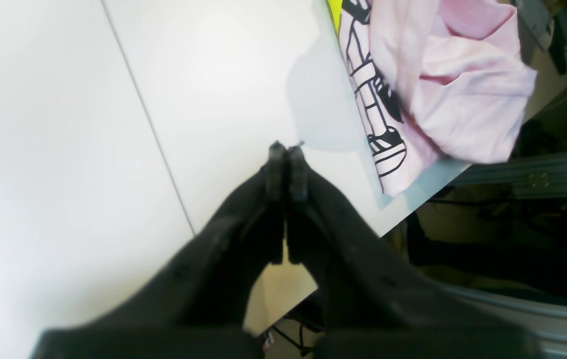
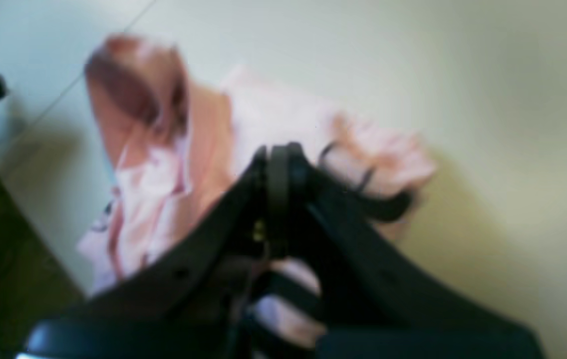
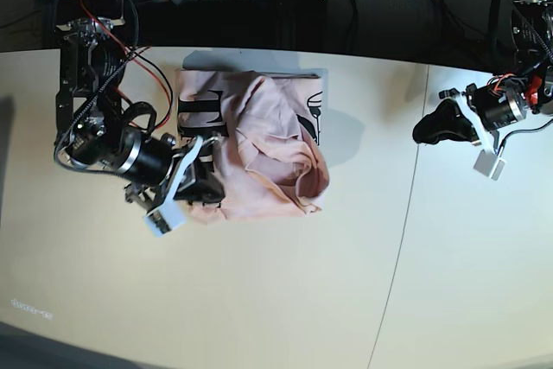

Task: Fold the T-shirt properly
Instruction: 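Open the right gripper and withdraw it from the folded shirt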

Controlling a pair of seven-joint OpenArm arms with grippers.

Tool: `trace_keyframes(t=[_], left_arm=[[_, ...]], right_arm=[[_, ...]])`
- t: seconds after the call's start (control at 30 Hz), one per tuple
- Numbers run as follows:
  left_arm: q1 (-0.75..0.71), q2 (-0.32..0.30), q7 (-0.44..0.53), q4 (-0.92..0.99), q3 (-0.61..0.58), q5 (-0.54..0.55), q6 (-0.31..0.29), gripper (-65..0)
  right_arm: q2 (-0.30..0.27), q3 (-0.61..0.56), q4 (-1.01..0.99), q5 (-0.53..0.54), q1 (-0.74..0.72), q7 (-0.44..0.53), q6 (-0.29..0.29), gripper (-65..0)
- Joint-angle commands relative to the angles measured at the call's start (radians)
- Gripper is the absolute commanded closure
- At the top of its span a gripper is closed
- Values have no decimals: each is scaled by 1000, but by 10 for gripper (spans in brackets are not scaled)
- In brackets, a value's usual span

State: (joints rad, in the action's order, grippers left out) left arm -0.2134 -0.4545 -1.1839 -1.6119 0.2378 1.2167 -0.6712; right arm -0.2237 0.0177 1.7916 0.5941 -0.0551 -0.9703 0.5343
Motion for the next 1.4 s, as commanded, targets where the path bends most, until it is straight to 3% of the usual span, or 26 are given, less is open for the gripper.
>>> trace_keyframes(t=[0.0,0.2,0.5,0.7,0.87,1.07,1.17,1.37], left_arm=[[9,-17,10,-18,8,25,-27,0],[11,-17,11,-18,8,25,-27,0],[11,-17,11,-18,8,24,-27,0],[11,-17,11,-18,8,24,-27,0],[11,-17,8,-18,43,30,-27,0],[-38,-68,-57,-19,218,142,-27,0],[-106,-95,-84,-19,323,202,-27,0],[-236,-100,-93,-22,497,223,-27,0]], right_arm=[[-3,-11,18,23,0,26,13,0],[3,-140,18,34,57,24,13,0],[109,-349,18,4,66,31,13,0],[141,-356,18,-59,25,58,12,0],[141,-260,18,-100,-44,57,12,0],[135,-29,28,-75,-57,28,12,0],[88,70,89,-39,-4,27,12,0],[-13,259,285,-27,224,29,11,0]])
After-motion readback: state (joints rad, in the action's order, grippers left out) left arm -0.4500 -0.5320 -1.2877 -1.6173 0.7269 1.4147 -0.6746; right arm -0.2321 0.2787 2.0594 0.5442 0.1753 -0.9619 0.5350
